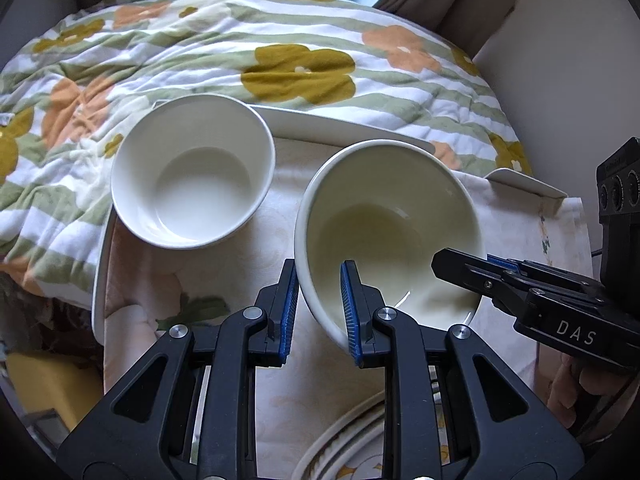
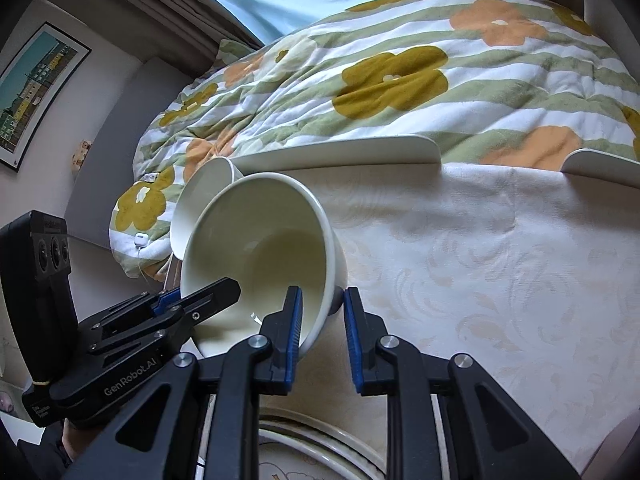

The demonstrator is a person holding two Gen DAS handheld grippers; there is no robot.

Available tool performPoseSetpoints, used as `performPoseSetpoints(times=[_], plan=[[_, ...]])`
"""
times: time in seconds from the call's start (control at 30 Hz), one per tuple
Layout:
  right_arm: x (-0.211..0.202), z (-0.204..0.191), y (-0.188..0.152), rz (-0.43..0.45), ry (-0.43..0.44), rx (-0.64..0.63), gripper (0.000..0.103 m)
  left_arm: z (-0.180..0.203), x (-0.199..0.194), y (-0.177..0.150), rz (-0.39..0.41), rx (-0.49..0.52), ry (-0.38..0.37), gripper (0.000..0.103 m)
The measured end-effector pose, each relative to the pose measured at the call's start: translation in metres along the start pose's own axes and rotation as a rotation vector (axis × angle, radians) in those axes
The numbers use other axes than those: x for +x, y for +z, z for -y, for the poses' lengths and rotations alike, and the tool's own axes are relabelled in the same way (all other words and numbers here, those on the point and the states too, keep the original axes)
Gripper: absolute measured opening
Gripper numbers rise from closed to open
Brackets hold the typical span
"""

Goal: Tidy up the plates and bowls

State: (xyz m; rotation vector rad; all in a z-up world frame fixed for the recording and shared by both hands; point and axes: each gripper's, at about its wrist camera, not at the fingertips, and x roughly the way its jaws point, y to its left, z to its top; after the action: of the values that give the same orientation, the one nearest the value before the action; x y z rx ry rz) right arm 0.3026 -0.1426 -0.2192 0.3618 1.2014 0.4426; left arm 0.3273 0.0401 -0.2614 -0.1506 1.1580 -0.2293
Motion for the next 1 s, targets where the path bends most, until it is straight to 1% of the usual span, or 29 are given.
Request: performPoseSetpoints(times=[0.13,0.23,0.3,0.5,0.6,0.67,0.83,1.0], plan=[[-0.031,0.003,-0.007,0.034,0.02,-0.012,0.019,0.024,-0.028,-0.004,0.045,0.013,0.004,0.019],[-0.054,0.005,-0.013,0.051,0.017,-0.026,0.019,0.045,-0.049,-0.01,0.059,0.01,-0.008,0.019],[-0.075,0.009,-0.021,0.076,0.035,-0.028,0.019,0.062,-0.063,-0.016,0.076,0.021,0.001,0.019],[-0.14,0.029,-0.047,0.151,0.041,-0.039,0.019,0.129,-0.097,-0.041,0.125,0.063,0.005,0.019],[-0.174,0.049,-0.064,0.178,0.044,-0.023,0.019,0.167,-0.109,-0.056,0.152,0.074,-0.008,0.019],[-0.194,0.064,-0.074,0.194,0.038,-0.019,0.019,0.192,-0.113,-0.066,0.164,0.084,-0.021,0.019],[-0.237,0.098,-0.102,0.231,0.0,-0.008,0.019,0.249,-0.112,-0.088,0.161,0.112,-0.055,0.019],[-0.263,0.138,-0.125,0.24,-0.043,0.051,0.019,0.295,-0.092,-0.104,0.102,0.155,-0.108,0.019]])
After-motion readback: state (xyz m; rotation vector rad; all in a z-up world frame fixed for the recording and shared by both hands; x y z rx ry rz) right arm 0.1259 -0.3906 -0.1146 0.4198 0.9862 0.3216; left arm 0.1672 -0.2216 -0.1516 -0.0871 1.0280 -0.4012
